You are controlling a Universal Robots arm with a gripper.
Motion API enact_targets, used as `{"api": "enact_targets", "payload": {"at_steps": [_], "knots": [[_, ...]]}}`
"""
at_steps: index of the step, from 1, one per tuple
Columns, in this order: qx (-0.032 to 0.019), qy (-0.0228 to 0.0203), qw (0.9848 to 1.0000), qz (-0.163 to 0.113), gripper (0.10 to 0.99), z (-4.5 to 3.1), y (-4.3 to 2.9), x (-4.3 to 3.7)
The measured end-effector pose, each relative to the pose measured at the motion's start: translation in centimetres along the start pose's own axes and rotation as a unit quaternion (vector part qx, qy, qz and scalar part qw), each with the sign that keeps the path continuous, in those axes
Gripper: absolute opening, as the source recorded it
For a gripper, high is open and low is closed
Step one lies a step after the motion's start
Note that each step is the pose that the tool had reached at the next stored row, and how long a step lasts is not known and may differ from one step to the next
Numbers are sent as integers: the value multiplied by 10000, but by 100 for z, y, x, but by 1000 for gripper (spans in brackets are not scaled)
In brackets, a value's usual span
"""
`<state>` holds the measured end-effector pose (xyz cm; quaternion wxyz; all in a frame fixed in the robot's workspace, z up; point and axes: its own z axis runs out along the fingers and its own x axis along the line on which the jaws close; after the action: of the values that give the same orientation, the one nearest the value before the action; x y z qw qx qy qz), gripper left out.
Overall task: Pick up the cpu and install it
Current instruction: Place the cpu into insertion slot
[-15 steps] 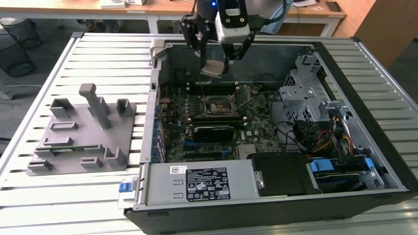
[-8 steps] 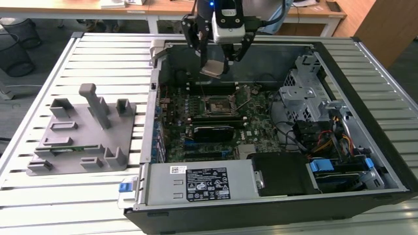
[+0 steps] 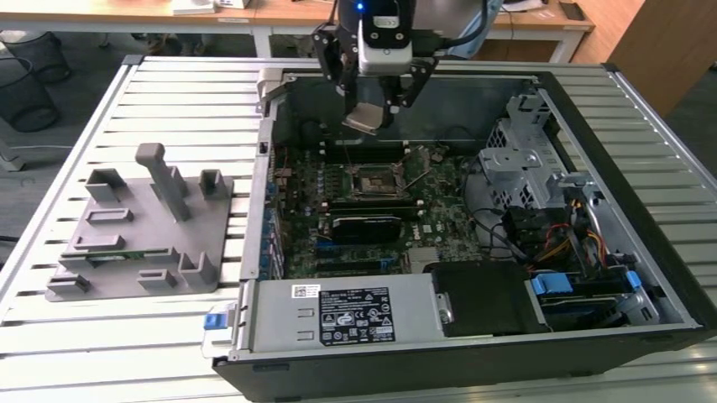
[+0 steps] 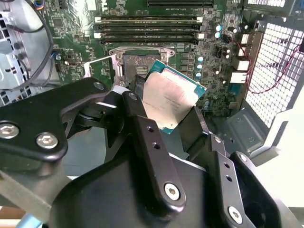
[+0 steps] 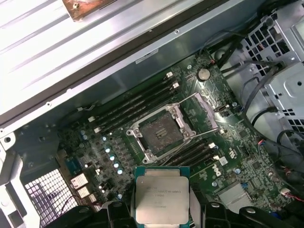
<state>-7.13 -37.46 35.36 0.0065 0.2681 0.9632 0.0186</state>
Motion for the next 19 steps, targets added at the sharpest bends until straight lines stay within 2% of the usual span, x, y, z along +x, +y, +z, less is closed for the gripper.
{"api": "enact_targets", "payload": {"at_steps": [9, 19], "knots": [[1, -13, 9995, 331, 541, 3, 0, 0], [1, -25, 9979, 649, 541, 7, 0, 0]]}}
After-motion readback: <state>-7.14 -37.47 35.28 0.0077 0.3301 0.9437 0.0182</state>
